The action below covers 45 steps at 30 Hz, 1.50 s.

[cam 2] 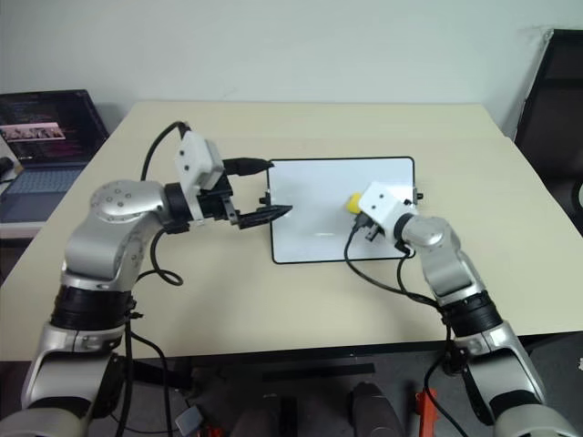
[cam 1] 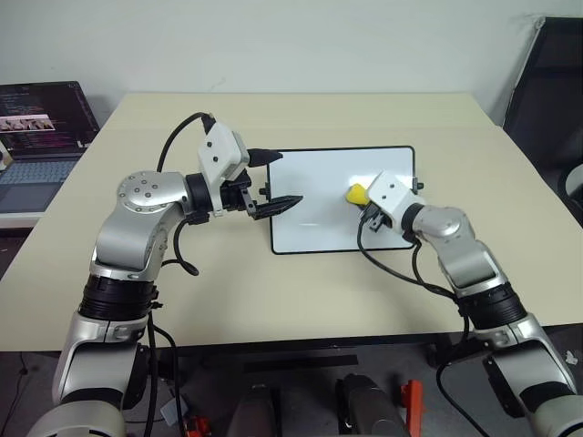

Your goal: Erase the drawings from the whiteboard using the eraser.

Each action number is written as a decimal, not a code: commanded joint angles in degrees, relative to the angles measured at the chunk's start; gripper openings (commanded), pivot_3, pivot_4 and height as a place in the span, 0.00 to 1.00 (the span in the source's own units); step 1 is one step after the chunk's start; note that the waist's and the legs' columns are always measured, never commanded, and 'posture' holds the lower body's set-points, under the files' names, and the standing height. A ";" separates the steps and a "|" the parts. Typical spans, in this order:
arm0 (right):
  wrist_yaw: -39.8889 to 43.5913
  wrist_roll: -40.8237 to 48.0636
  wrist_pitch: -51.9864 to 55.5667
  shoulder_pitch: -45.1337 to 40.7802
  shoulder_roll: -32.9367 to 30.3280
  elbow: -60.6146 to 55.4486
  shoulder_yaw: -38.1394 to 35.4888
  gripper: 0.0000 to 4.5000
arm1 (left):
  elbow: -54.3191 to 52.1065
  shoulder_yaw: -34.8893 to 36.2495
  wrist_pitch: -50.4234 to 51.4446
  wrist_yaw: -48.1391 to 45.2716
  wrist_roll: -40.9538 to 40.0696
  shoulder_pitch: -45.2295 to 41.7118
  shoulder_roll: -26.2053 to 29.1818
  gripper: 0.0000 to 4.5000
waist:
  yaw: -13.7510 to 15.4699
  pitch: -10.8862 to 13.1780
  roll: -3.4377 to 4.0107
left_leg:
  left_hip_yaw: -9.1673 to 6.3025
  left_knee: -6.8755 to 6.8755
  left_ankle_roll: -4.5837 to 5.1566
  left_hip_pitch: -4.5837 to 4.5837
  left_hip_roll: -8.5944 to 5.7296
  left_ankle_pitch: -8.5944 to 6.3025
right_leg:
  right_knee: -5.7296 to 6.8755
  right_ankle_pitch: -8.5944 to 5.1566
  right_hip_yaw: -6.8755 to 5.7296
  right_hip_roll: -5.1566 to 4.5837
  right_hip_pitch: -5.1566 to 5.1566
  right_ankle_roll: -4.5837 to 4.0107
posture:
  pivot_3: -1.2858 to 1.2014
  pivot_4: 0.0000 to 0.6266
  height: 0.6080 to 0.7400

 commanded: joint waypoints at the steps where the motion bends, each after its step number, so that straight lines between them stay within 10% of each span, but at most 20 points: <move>1: -1.99 -0.29 0.34 -1.07 -5.43 7.23 -6.14 0.25 | -2.18 1.32 0.03 0.51 -0.24 -0.01 0.89 1.00 | 0.13 0.00 0.00 | 0.00 0.03 0.00 0.00 0.00 0.00 | 0.00 0.01 0.00 -0.01 0.01 0.00 | 0.52 0.24 1.00; 10: 20.62 31.00 4.19 9.44 -12.47 -16.11 -24.28 0.25 | -1.75 -0.50 -0.05 -2.08 -1.37 -0.48 -0.19 1.00 | 1.26 0.13 0.13 | 0.00 -0.30 0.00 -0.16 0.00 -0.03 | -0.17 -0.09 -0.01 -0.01 -0.15 -0.01 | 0.52 0.24 1.00; 18: 2.30 23.92 14.40 12.98 -19.70 -1.55 -34.71 0.25 | -0.37 -8.57 -0.57 -3.71 -1.10 -1.96 -11.27 1.00 | 2.87 0.15 0.11 | 0.01 -0.35 -0.02 -0.18 -0.06 -0.04 | -0.36 -0.02 -0.06 -0.08 -0.10 -0.15 | 0.52 0.24 1.00; 30: 1.40 17.90 10.85 10.21 -23.01 19.35 -27.75 0.25 | 0.82 -12.91 -1.52 -4.58 0.73 -2.71 -16.66 1.00 | 0.94 0.16 0.27 | 0.15 -0.39 -0.01 -0.07 -0.06 -0.03 | -0.26 -0.13 0.11 -0.03 -0.12 -0.02 | 0.52 0.24 1.00; 40: 2.21 18.76 12.81 7.46 -22.89 17.38 -27.83 0.99 | -1.47 -8.55 -0.17 -1.58 0.12 -1.36 -13.07 1.00 | 1.19 0.17 0.29 | 0.14 -0.39 -0.01 -0.10 -0.07 -0.03 | -0.29 -0.15 0.10 -0.04 -0.11 0.01 | 0.52 0.24 1.00; 45: -2.24 20.77 3.36 7.09 -16.27 8.75 -30.31 0.99 | 1.36 6.27 -1.57 12.22 -0.11 0.44 -11.03 1.00 | 0.63 0.19 0.31 | 0.12 -0.39 -0.01 -0.06 0.00 -0.03 | -0.24 -0.15 0.09 0.00 -0.13 0.01 | 0.52 0.24 1.00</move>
